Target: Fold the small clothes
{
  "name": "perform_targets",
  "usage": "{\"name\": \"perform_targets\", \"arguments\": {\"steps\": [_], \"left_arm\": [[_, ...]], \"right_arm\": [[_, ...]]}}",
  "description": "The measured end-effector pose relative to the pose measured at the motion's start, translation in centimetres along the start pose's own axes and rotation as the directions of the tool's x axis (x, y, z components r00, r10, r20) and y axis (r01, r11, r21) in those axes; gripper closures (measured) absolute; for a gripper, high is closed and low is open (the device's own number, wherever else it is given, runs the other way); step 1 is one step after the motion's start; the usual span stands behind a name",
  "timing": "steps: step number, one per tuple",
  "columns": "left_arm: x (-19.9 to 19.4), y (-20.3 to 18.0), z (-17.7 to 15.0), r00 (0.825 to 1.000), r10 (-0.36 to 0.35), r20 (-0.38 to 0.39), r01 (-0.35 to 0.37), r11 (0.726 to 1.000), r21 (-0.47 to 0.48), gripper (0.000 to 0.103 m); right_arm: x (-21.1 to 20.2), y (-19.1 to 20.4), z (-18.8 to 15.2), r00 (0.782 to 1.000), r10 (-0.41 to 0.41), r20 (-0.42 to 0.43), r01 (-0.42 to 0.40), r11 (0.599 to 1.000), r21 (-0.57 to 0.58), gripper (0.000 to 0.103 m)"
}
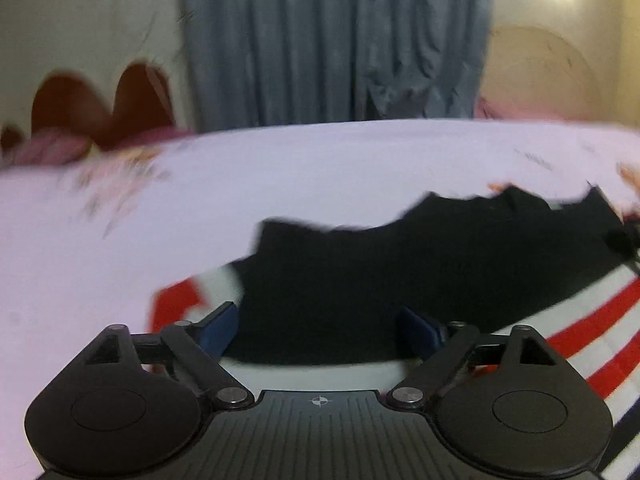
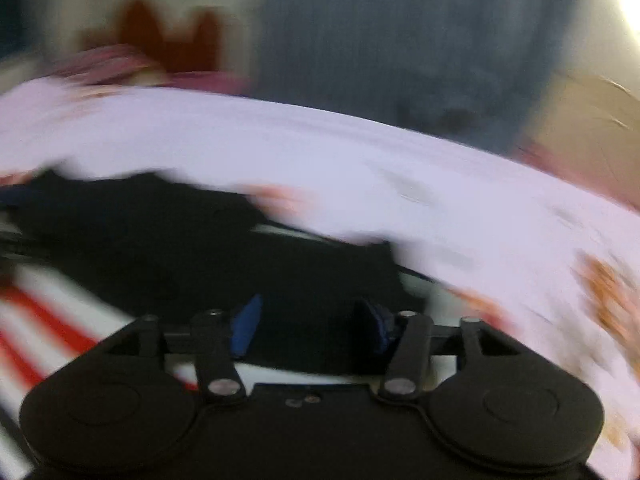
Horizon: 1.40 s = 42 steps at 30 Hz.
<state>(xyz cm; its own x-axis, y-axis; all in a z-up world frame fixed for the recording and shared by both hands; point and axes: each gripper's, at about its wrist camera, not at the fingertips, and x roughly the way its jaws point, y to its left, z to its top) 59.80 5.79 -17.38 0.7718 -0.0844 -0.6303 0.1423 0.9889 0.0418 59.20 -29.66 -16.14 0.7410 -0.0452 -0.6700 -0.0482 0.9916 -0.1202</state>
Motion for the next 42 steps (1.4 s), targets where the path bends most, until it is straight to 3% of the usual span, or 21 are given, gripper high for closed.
{"name": "perform_targets", "arguments": {"steps": [1,3,5,6,7,10,13,16,18,21,24,26,27,29,32,35,39,42], "left_arm": [[-0.1,0.4,0.1,1.000,0.003,0.000,-0.003,1.000,-0.010,0.014],[-0.1,-0.3,-0.1,1.000,0.022,0.008,-0.022,1.000,0.015,0.014],[-0.8,-1.4,0.1,0.998,0.058,0.025,-0.059,0.998,0.037,0.014],[-2.0,-2.0,0.2,0.996,0.066,0.067,-0.068,0.997,0.042,0.014],[-3.6,-2.7,0.2,0.992,0.052,0.118,-0.057,0.998,0.039,0.014],[-5.2,-5.9,0.6,0.986,-0.029,0.163,0.011,0.994,0.107,0.014],[-4.7,-9.2,-0.2,0.988,-0.106,0.114,0.085,0.981,0.173,0.014],[-3.8,-10.1,-1.2,0.993,-0.115,0.026,0.109,0.978,0.179,0.014],[-3.5,-8.1,-1.9,0.992,-0.124,-0.013,0.125,0.984,0.125,0.014],[-4.5,-3.0,-3.4,0.997,-0.074,-0.022,0.074,0.997,-0.003,0.014],[-5.4,-2.6,-3.9,0.997,-0.067,-0.041,0.068,0.997,0.046,0.014],[-6.4,-3.9,-3.0,0.999,-0.020,-0.026,0.022,0.997,0.079,0.015],[-7.4,-4.8,-2.7,0.999,-0.033,0.008,0.033,0.995,0.089,0.015],[-8.8,-6.6,-2.7,0.996,-0.083,0.033,0.080,0.993,0.089,0.014],[-9.6,-9.5,-3.7,0.992,-0.129,0.014,0.126,0.984,0.128,0.014],[-9.5,-11.5,-5.8,0.986,-0.161,-0.052,0.167,0.976,0.141,0.014],[-10.3,-12.0,-7.1,0.990,-0.126,-0.068,0.135,0.977,0.163,0.014],[-10.7,-11.6,-6.6,0.989,-0.130,-0.070,0.139,0.979,0.150,0.014]], "right_arm": [[0.1,-1.3,-0.3,1.000,0.007,-0.014,-0.006,0.999,0.038,0.039],[0.2,-1.5,0.2,0.999,0.032,-0.032,-0.031,0.999,0.033,0.039],[-0.4,-0.9,1.0,1.000,-0.008,-0.013,0.008,1.000,0.017,0.048],[-1.3,-0.6,1.2,0.999,-0.047,0.019,0.046,0.999,0.025,0.060],[-2.6,-0.2,1.3,0.997,-0.058,0.057,0.056,0.998,0.031,0.057],[-4.6,2.6,0.5,0.994,0.053,0.097,-0.050,0.998,-0.030,0.059],[-4.1,6.4,-0.7,0.990,0.125,0.060,-0.118,0.986,-0.116,0.058],[-3.2,8.3,-1.7,0.992,0.120,0.025,-0.114,0.981,-0.159,0.054],[-3.5,7.2,-2.3,0.992,0.125,0.026,-0.119,0.979,-0.162,0.049],[-4.3,2.8,-3.3,0.996,0.088,0.019,-0.087,0.994,-0.063,0.041],[-5.5,0.8,-4.5,0.996,0.086,0.020,-0.086,0.996,-0.017,0.041],[-6.2,2.2,-3.7,0.999,0.046,0.003,-0.046,0.998,-0.032,0.047],[-6.8,2.9,-3.3,0.999,0.050,0.014,-0.049,0.998,-0.034,0.062],[-8.3,4.6,-3.2,0.995,0.088,0.037,-0.087,0.996,-0.037,0.061],[-8.8,7.9,-4.5,0.990,0.142,-0.003,-0.142,0.986,-0.091,0.062],[-8.7,9.4,-6.2,0.995,0.097,-0.021,-0.099,0.986,-0.136,0.061],[-9.8,9.2,-7.3,0.994,0.077,-0.078,-0.086,0.989,-0.124,0.061],[-10.3,10.2,-7.6,0.997,0.051,-0.055,-0.061,0.981,-0.182,0.061]]}}
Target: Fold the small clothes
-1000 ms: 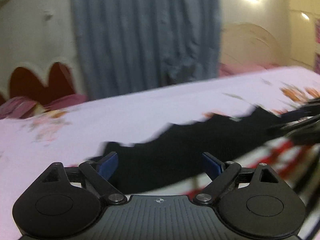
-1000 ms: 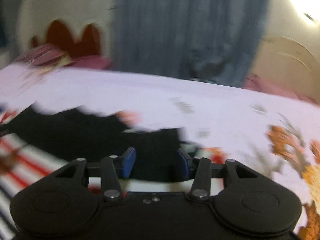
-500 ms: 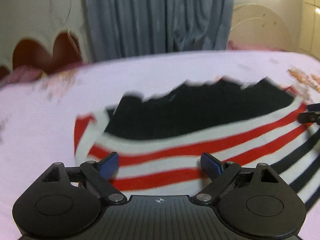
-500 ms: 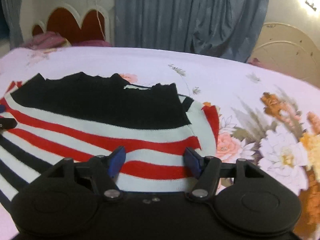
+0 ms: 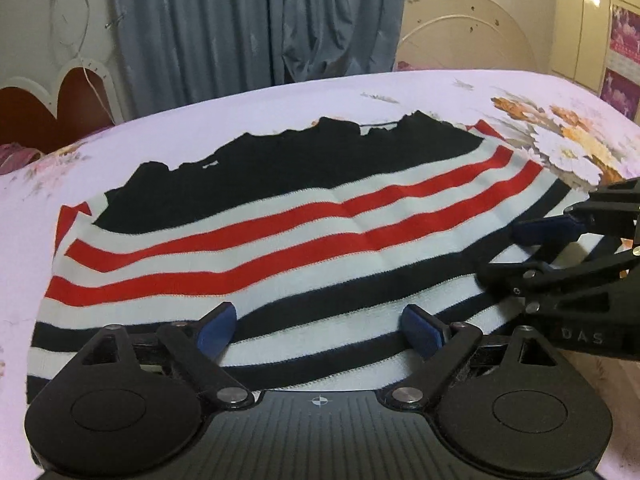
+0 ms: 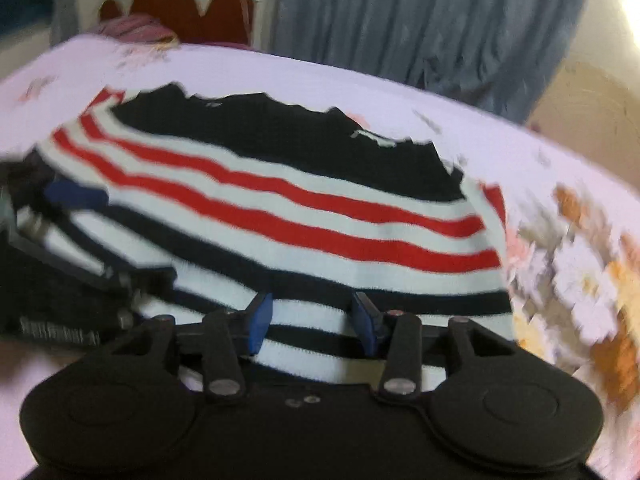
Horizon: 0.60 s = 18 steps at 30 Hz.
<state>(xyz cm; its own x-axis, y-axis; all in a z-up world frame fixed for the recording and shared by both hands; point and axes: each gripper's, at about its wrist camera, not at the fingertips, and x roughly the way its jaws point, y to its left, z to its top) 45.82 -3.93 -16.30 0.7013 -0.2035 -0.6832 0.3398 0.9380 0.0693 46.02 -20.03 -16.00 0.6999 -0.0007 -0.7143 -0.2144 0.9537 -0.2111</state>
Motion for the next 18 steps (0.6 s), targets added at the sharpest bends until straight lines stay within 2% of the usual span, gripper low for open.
{"name": "perform_targets", "arguments": {"steps": [2,4,6,8,9,11,13,16,17,18], "left_arm": [[-0.6,0.9,-0.3,0.999,0.036,0.002,-0.036,0.999,0.014,0.014],[-1.2,3.1,-1.4,0.994,0.106,-0.005,-0.106,0.994,-0.001,0.014],[-2.4,6.5,-3.2,0.984,0.179,-0.022,-0.180,0.981,-0.070,0.014],[-3.5,8.7,-4.6,0.982,0.188,-0.034,-0.191,0.971,-0.143,0.014],[-3.8,8.9,-5.0,0.983,0.178,-0.036,-0.181,0.972,-0.150,0.014],[-4.1,8.1,-4.9,0.978,0.203,-0.037,-0.206,0.970,-0.127,0.015],[-4.8,7.4,-4.5,0.984,0.180,-0.011,-0.179,0.974,-0.140,0.015],[-4.7,6.4,-4.6,0.984,0.176,-0.013,-0.176,0.979,-0.106,0.014],[-4.2,6.2,-4.8,0.983,0.180,-0.039,-0.183,0.978,-0.099,0.014],[-3.8,6.4,-5.2,0.983,0.174,-0.055,-0.179,0.978,-0.105,0.014]], "right_arm": [[-0.8,-0.5,-0.2,1.000,0.010,0.009,-0.010,1.000,0.017,0.062],[-1.6,-2.1,-1.3,0.999,-0.044,0.004,0.044,0.999,0.028,0.061],[-2.3,-5.4,-3.4,0.994,-0.103,-0.046,0.107,0.989,0.098,0.061],[-3.3,-7.6,-5.3,0.994,-0.082,-0.076,0.093,0.981,0.168,0.062],[-3.7,-7.8,-5.8,0.992,-0.090,-0.089,0.105,0.979,0.175,0.059],[-3.6,-7.3,-5.8,0.990,-0.097,-0.098,0.112,0.981,0.159,0.061],[-3.7,-7.5,-5.0,0.990,-0.096,-0.100,0.113,0.976,0.187,0.062],[-5.2,-7.6,-4.2,0.995,-0.100,-0.016,0.101,0.969,0.224,0.064],[-5.0,-7.4,-4.2,0.995,-0.099,-0.017,0.100,0.974,0.204,0.064],[-4.2,-7.2,-4.5,0.992,-0.106,-0.067,0.116,0.978,0.174,0.066]]}}
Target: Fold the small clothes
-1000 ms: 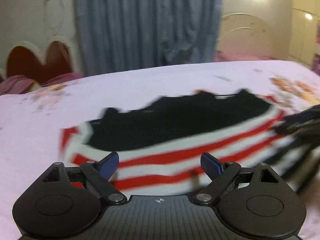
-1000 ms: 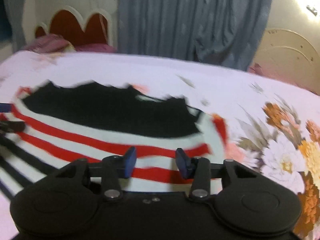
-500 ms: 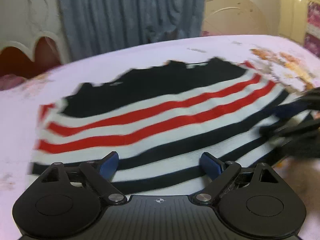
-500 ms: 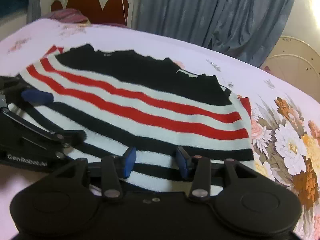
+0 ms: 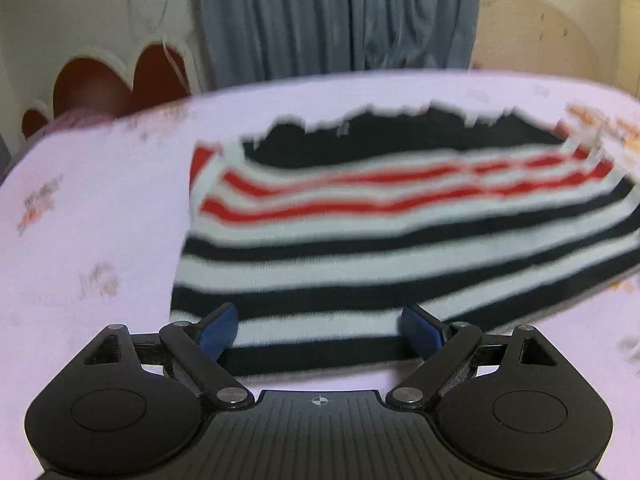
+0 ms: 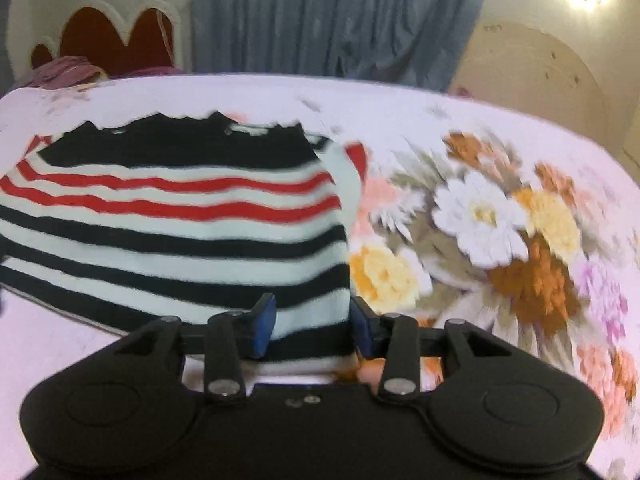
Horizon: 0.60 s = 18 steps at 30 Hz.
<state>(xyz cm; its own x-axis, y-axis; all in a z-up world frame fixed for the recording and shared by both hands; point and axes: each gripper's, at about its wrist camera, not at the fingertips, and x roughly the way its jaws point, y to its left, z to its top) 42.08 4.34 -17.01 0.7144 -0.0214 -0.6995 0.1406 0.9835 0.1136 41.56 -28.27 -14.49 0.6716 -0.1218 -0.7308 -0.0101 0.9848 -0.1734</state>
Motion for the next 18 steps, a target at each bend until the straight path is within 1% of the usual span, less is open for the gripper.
{"name": "perform_targets", "arguments": {"steps": [1,2,3,4,5,6,7,9,11,13,14,15,16,18], "left_arm": [[-0.1,0.1,0.1,1.000,-0.002,0.002,0.002,1.000,-0.018,0.014],[-0.2,-0.1,0.5,1.000,0.016,-0.009,-0.017,0.999,-0.032,0.014],[-0.5,-0.8,1.1,0.999,0.036,-0.005,-0.036,0.999,-0.038,0.014],[-1.0,-1.6,1.5,1.000,0.019,0.021,-0.018,0.999,-0.038,0.014],[-1.4,-2.7,1.9,0.999,-0.004,0.046,0.006,1.000,-0.031,0.014],[-1.7,-4.0,2.2,0.998,-0.024,0.061,0.025,1.000,-0.013,0.014],[-1.7,-5.4,2.4,0.997,-0.046,0.063,0.045,0.999,0.011,0.014],[-1.3,-7.4,2.5,0.996,-0.082,0.048,0.080,0.996,0.030,0.014],[-0.8,-8.6,2.3,0.995,-0.092,0.026,0.091,0.995,0.044,0.014],[-0.5,-8.2,1.9,0.996,-0.087,0.013,0.086,0.995,0.040,0.014],[-0.5,-7.6,1.8,0.997,-0.082,0.010,0.082,0.996,0.026,0.014],[-0.6,-6.8,1.6,0.998,-0.065,0.009,0.065,0.998,0.017,0.014],[-0.6,-5.9,1.3,0.999,-0.043,0.004,0.043,0.999,0.012,0.014],[-0.7,-4.2,0.9,1.000,-0.024,0.005,0.024,1.000,0.003,0.014]], "right_arm": [[1.0,0.0,-0.6,0.999,-0.006,-0.046,0.005,1.000,-0.017,0.066],[1.0,-0.6,-0.8,1.000,0.012,-0.025,-0.012,1.000,-0.003,0.065],[0.8,-0.7,-0.8,1.000,0.014,-0.028,-0.014,1.000,0.006,0.066],[0.5,-0.5,-0.5,1.000,-0.004,-0.027,0.004,1.000,0.005,0.066],[-0.2,-0.1,-0.1,1.000,-0.028,0.004,0.028,1.000,0.010,0.066],[-0.9,0.5,0.3,0.998,-0.040,0.046,0.039,0.999,0.020,0.064],[-1.6,1.4,0.8,0.995,-0.044,0.088,0.042,0.999,0.029,0.058],[-2.0,3.6,1.4,0.991,-0.003,0.131,0.001,1.000,0.013,0.051],[-1.3,6.2,1.6,0.993,0.026,0.118,-0.021,0.999,-0.043,0.052],[-0.2,7.9,1.4,0.993,0.102,0.068,-0.096,0.992,-0.077,0.060],[0.5,8.3,1.1,0.994,0.106,0.036,-0.102,0.990,-0.094,0.060],[0.6,8.1,0.7,0.993,0.107,0.041,-0.102,0.989,-0.103,0.060],[0.5,7.7,0.5,0.994,0.106,0.040,-0.101,0.990,-0.101,0.057],[0.2,6.6,0.2,0.995,0.096,0.035,-0.092,0.991,-0.092,0.052]]}}
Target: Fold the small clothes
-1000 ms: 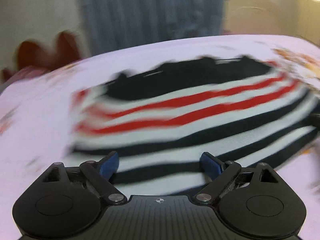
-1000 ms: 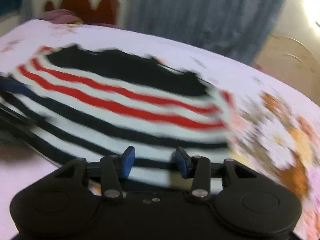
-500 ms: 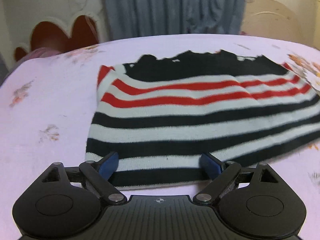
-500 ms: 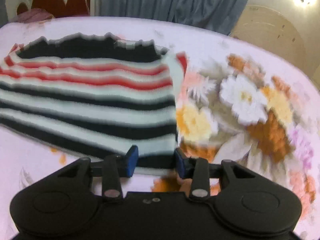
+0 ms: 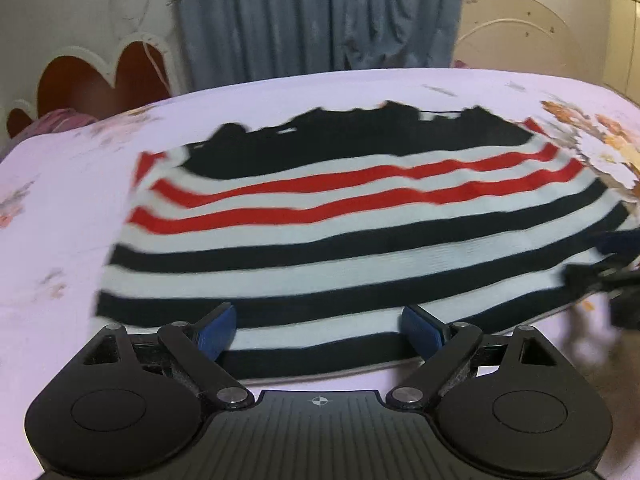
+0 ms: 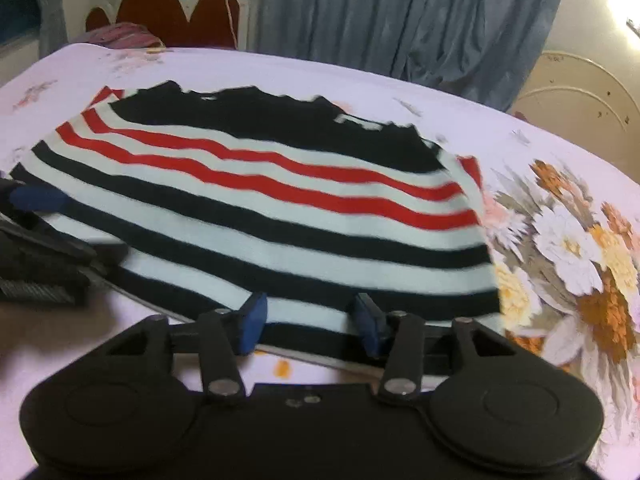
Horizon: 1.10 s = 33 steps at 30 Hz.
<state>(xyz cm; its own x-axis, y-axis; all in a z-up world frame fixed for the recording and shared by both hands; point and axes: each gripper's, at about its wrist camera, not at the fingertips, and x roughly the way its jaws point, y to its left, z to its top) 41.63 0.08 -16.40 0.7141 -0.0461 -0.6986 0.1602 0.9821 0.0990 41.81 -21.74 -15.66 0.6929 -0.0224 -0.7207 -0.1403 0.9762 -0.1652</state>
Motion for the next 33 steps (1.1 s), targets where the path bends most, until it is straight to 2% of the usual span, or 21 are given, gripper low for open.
{"name": "perform_targets", "arguments": {"steps": [3,6,7,9,11,22,25,27,31,33], "left_arm": [[-0.2,2.3,-0.5,0.999,0.043,-0.006,-0.043,0.999,-0.028,0.014],[-0.2,4.7,-1.0,0.999,0.043,-0.015,-0.044,0.995,-0.086,0.014],[-0.3,5.0,-1.1,0.999,0.039,-0.015,-0.040,0.996,-0.085,0.014],[-0.3,4.9,-1.2,0.999,0.042,-0.014,-0.043,0.996,-0.074,0.014],[-0.2,4.8,-1.3,0.999,0.046,-0.017,-0.047,0.996,-0.078,0.014],[0.0,5.3,-1.5,1.000,0.014,-0.020,-0.016,0.994,-0.108,0.014],[-1.0,5.4,-1.6,0.999,0.041,0.023,-0.038,0.992,-0.118,0.014],[-0.5,5.5,-2.0,0.999,0.048,-0.009,-0.049,0.993,-0.105,0.014],[-0.2,5.9,-1.9,0.999,0.030,-0.011,-0.031,0.991,-0.133,0.014],[-0.8,6.1,-1.8,1.000,0.022,-0.004,-0.023,0.988,-0.155,0.014]], "right_arm": [[-0.5,-2.0,-0.7,0.999,-0.047,-0.005,0.047,0.999,0.013,0.051],[-0.7,-4.1,-1.1,0.999,-0.029,-0.016,0.030,0.997,0.070,0.054],[-1.1,-4.1,-1.1,0.999,-0.030,-0.012,0.031,0.997,0.076,0.065],[-1.1,-4.5,-0.7,0.999,-0.039,-0.004,0.039,0.995,0.087,0.080],[-0.5,-5.4,-0.8,0.999,-0.031,-0.028,0.035,0.991,0.130,0.083],[-0.1,-6.4,-1.7,0.998,-0.046,-0.043,0.051,0.990,0.133,0.086],[-0.6,-6.5,-1.4,0.998,-0.052,-0.039,0.057,0.988,0.140,0.086],[-0.5,-6.8,-1.8,0.998,-0.051,-0.044,0.057,0.986,0.154,0.086],[-0.4,-6.4,-1.8,0.997,-0.057,-0.045,0.062,0.990,0.126,0.084],[-0.9,-6.6,-1.7,0.998,-0.048,-0.030,0.052,0.987,0.152,0.083]]}}
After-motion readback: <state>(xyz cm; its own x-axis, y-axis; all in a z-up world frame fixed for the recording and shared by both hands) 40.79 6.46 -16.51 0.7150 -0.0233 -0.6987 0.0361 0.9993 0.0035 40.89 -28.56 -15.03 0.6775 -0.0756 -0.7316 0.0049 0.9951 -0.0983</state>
